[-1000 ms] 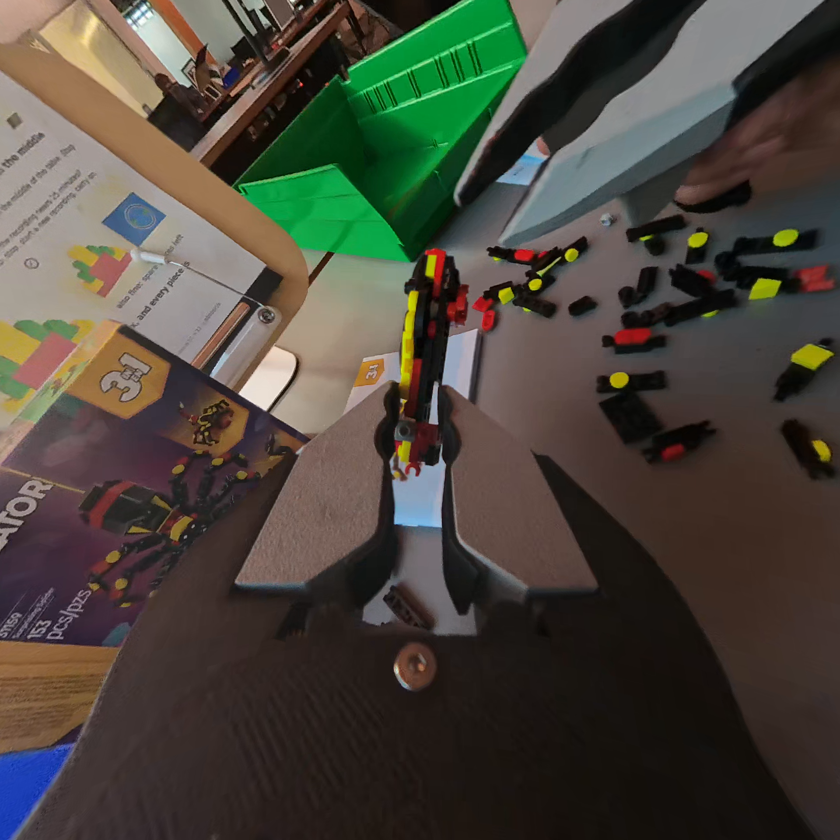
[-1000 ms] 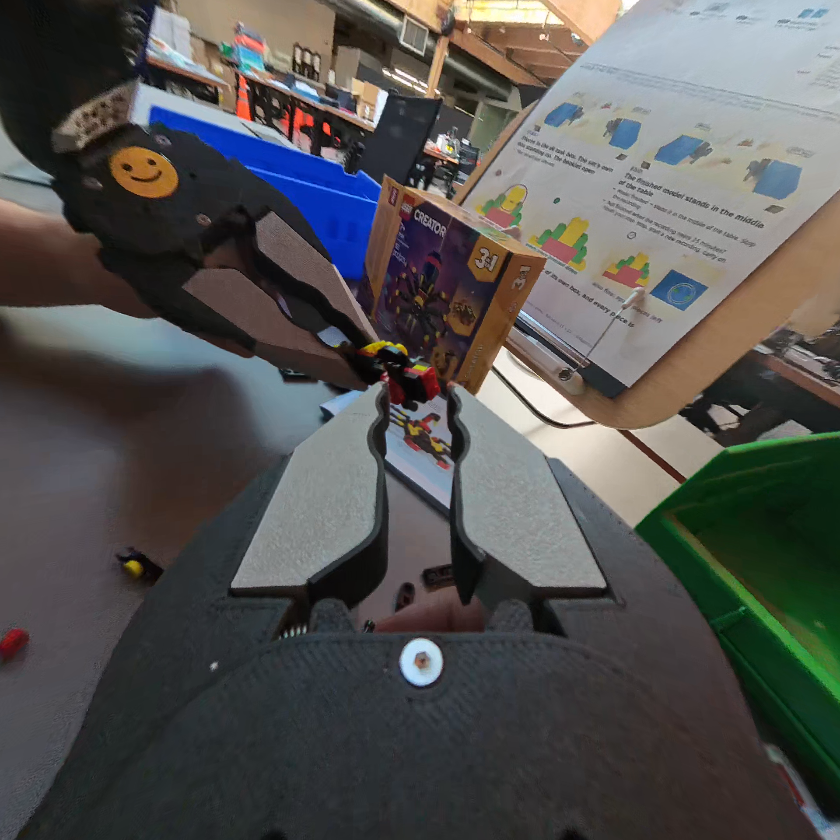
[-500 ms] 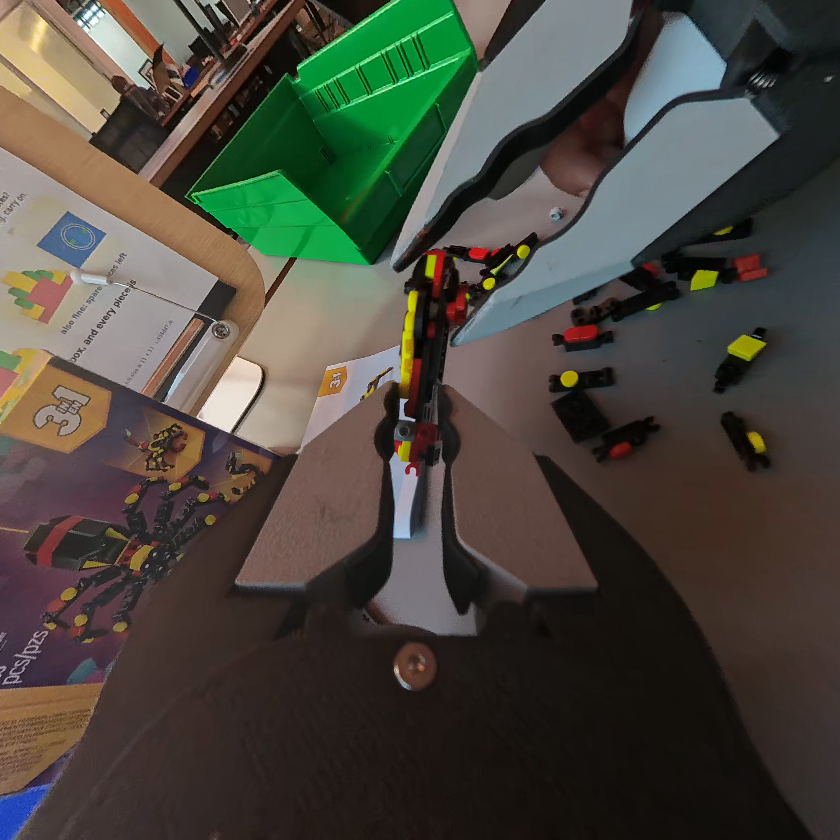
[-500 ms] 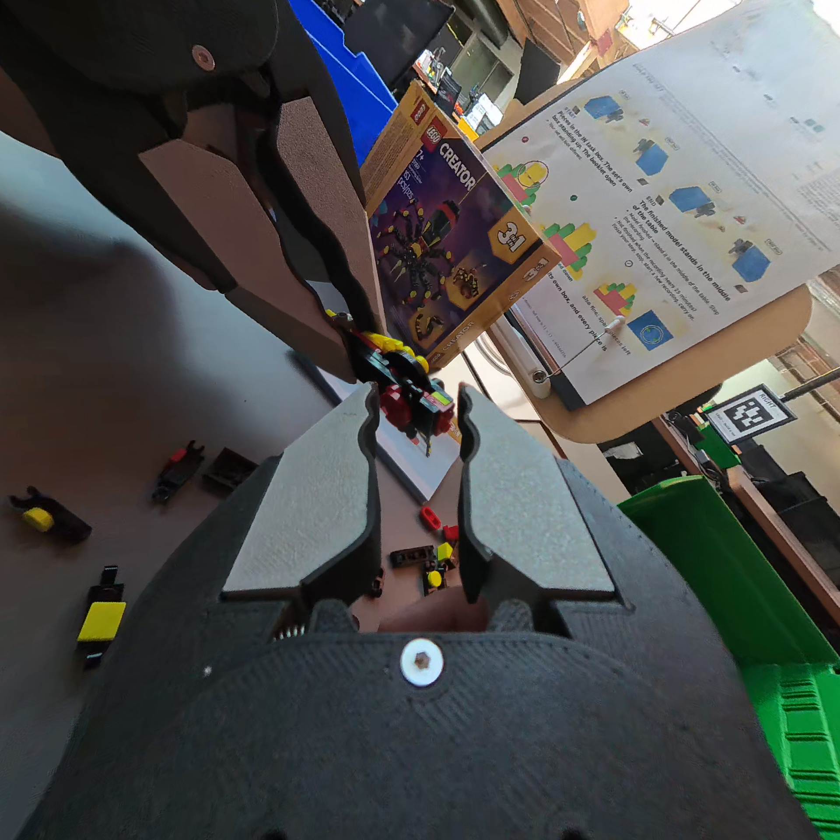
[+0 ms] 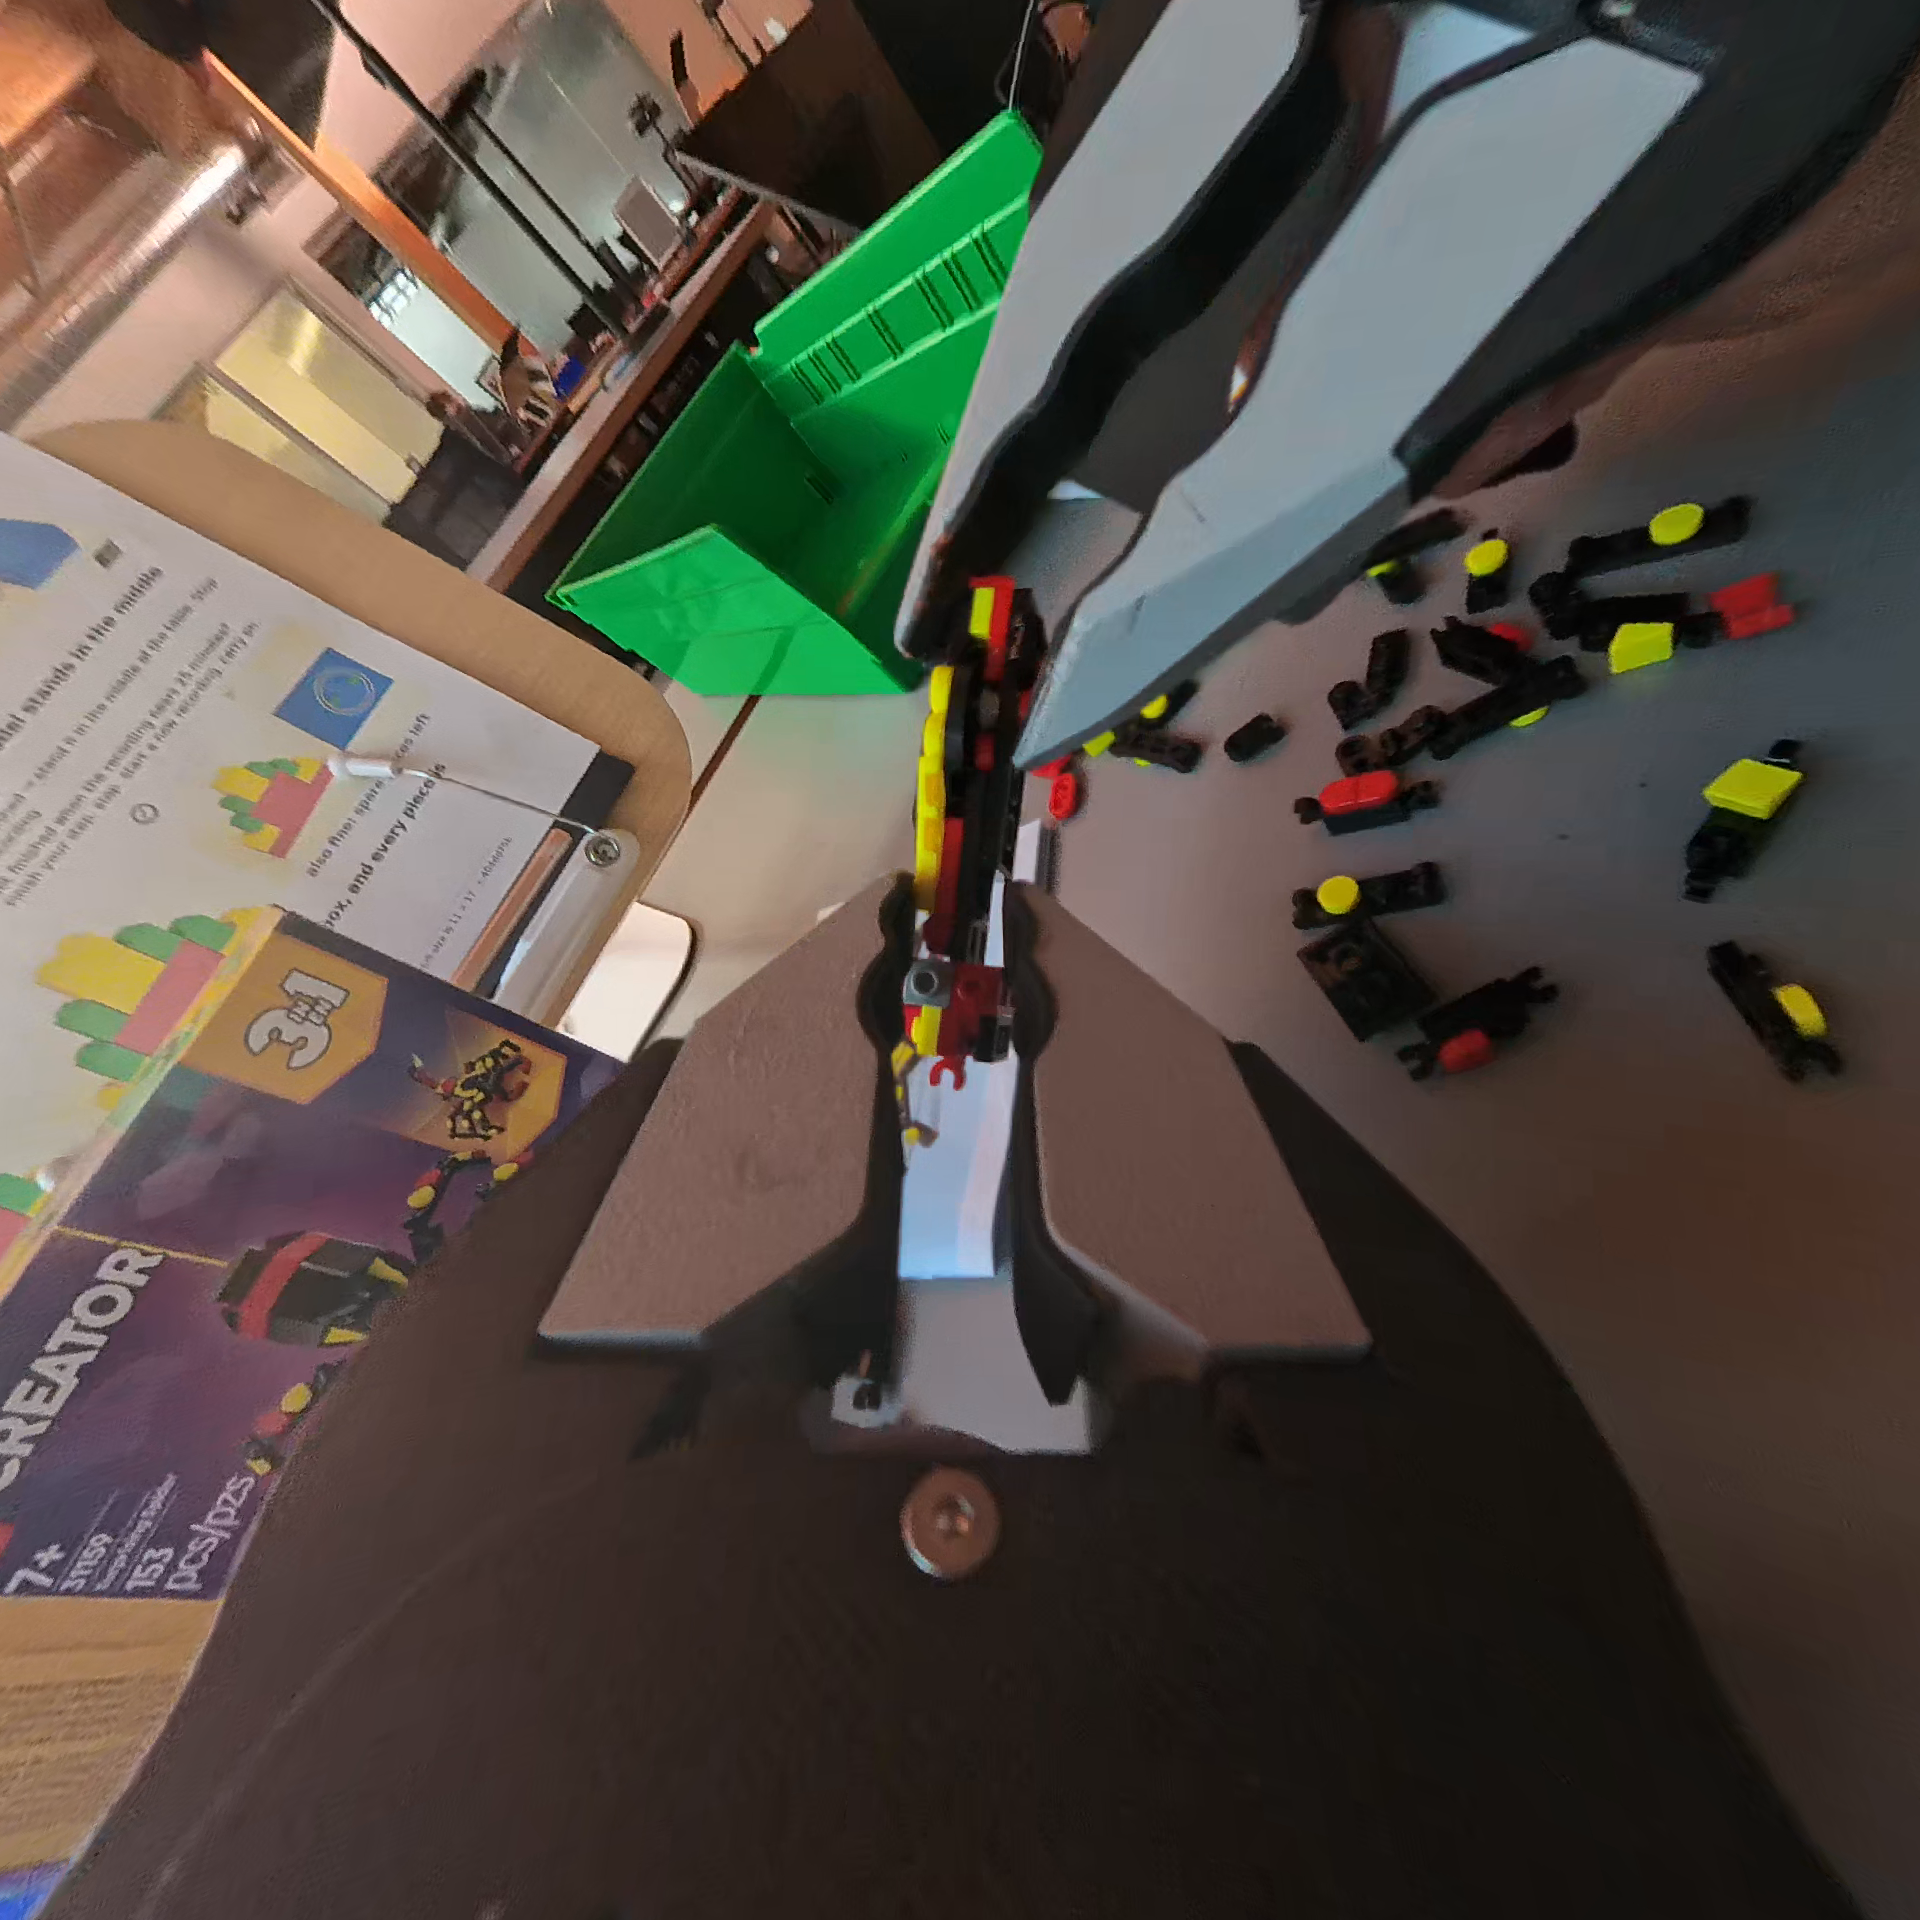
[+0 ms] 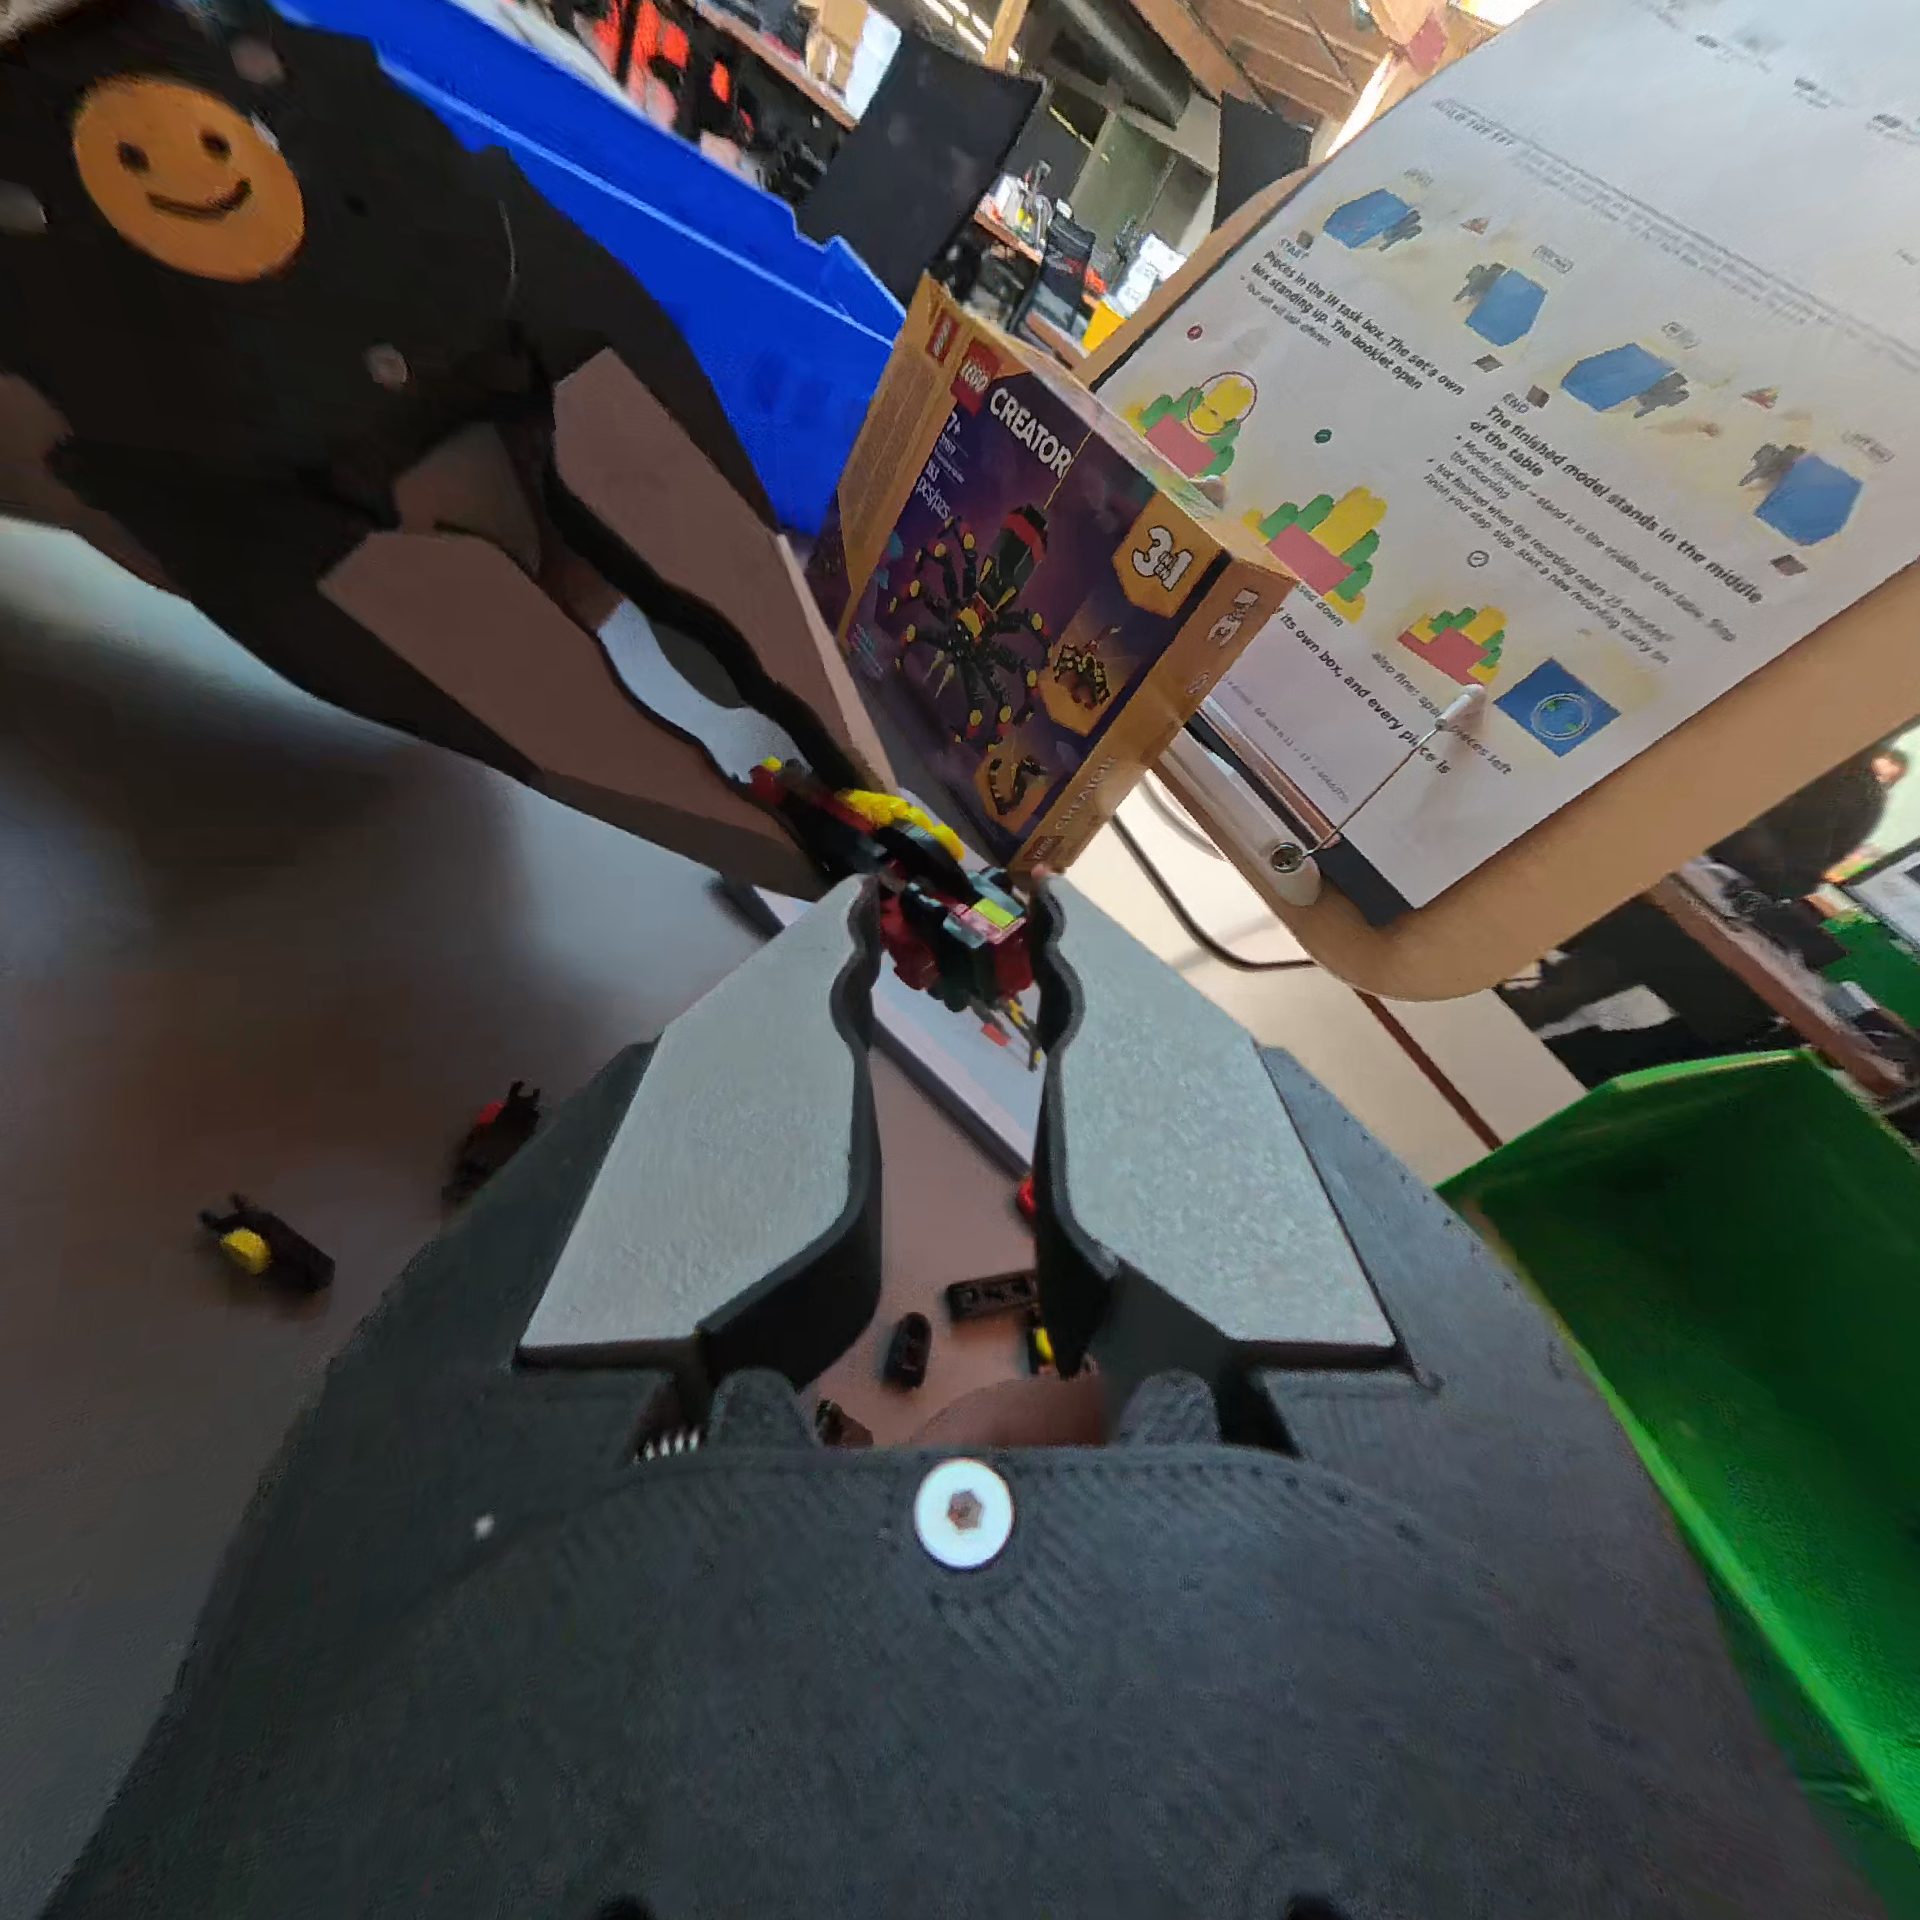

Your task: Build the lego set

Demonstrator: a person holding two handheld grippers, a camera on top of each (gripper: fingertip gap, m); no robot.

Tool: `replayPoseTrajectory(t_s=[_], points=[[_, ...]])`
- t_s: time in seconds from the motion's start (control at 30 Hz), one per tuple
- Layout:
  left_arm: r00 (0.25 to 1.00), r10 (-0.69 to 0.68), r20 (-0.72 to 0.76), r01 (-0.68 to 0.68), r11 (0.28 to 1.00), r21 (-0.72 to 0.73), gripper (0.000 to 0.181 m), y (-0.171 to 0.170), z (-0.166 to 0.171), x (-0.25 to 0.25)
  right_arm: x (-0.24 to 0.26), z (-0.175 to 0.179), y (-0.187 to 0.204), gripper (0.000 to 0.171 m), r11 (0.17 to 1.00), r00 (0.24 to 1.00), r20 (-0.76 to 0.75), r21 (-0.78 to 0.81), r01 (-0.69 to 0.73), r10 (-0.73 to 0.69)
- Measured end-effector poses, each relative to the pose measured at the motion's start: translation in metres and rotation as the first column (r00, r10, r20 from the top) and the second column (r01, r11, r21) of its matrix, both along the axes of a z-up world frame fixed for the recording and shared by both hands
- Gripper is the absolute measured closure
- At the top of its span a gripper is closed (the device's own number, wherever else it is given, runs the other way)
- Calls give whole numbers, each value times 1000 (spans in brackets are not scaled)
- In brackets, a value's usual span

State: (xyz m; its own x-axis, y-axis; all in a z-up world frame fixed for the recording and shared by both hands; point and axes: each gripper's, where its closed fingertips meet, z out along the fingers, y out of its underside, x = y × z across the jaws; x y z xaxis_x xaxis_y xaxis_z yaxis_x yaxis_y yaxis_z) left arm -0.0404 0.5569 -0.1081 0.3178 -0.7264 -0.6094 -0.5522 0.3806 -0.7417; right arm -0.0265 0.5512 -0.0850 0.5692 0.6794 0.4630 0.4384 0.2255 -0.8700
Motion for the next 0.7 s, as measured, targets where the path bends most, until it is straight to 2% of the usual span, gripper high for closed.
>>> replayPoseTrajectory(t_s=[0.07, 0.33, 0.7], points=[[1000, -10, 13, 10, 1000, 4, 167, -2, 2, 1, 1, 2, -1, 146, 1000, 999, -28, -24, -20, 19], [998, -49, -26, 50, 998, 25, 167, -3, -7, 3, 2, -8, -4, 146, 997, 997, 26, -39, -68, 69], [992, -21, -128, 29, 998, 63, 171, 6, -18, -4, -4, -20, -8, 150, 996, 991, 106, -18, -84, 86]])
